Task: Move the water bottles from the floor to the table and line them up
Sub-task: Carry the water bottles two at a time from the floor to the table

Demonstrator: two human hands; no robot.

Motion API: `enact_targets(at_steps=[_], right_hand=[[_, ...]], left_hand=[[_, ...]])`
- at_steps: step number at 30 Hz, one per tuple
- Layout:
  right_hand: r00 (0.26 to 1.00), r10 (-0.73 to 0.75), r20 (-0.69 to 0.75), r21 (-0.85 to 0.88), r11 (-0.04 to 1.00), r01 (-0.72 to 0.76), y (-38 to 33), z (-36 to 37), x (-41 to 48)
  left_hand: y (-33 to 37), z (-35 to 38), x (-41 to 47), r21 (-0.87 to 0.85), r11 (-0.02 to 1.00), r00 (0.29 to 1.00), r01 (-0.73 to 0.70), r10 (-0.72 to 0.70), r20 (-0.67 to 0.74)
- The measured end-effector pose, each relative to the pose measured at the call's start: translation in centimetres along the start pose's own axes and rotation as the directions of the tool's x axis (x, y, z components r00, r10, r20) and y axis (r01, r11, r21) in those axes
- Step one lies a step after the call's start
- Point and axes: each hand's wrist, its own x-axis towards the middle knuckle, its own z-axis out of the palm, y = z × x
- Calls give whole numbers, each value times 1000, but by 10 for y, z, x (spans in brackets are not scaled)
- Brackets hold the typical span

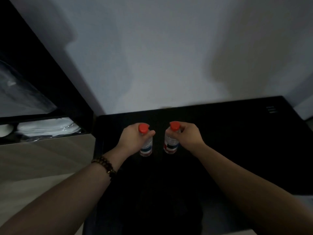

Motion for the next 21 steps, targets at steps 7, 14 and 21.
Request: enact_targets(at_steps=[7, 14, 21], right_hand=[[1000, -1, 15, -18, 1000, 1, 3, 0, 33], [999, 10, 39, -57, 998, -8, 6, -1, 46], [999, -27, 47, -114, 993, 32, 9, 1, 48]], left_hand=[[-2, 13, 27, -12, 999, 999, 39, -40, -16], [-7, 24, 41, -34, 997, 998, 66, -65, 22], [-8, 37, 45, -85, 994, 997, 73, -72, 11]])
